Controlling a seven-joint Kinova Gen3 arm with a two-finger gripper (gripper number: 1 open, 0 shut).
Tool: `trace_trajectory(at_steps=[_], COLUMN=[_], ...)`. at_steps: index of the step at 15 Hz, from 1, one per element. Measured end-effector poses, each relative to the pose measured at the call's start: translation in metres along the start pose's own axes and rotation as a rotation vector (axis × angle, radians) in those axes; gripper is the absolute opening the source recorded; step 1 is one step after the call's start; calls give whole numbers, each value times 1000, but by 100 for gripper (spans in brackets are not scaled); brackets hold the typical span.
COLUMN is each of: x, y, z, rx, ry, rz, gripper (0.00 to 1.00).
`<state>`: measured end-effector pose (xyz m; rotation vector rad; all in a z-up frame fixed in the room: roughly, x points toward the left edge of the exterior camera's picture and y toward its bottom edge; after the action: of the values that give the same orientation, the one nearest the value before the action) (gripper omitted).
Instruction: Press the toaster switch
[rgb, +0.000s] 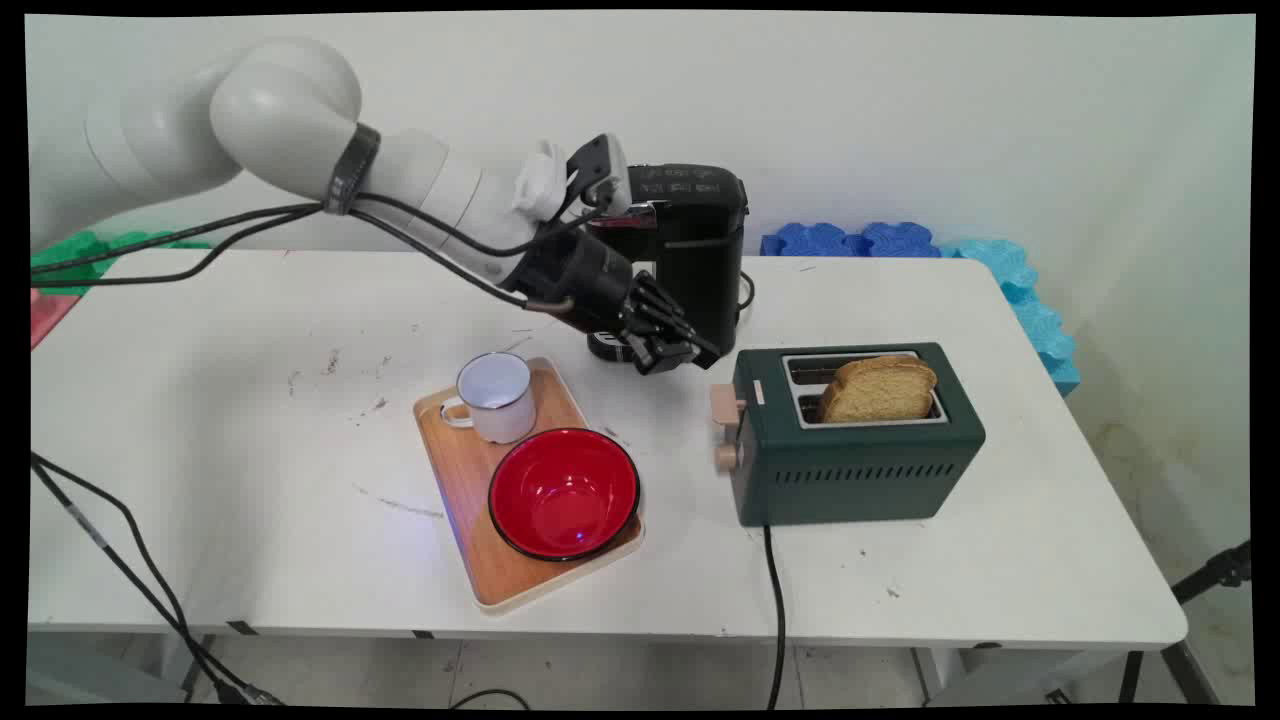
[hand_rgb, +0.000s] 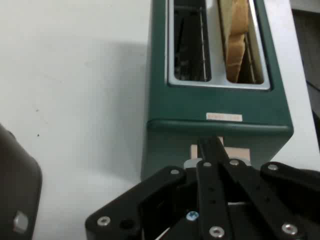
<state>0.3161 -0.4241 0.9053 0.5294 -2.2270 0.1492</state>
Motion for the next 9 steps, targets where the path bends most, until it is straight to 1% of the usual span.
trace_trajectory(at_steps=[4, 9], x=[6, 0], y=[3, 7], z=[2, 11], rx=[-12, -26], ry=[4, -16], rz=[-10, -23], gripper=[0, 0])
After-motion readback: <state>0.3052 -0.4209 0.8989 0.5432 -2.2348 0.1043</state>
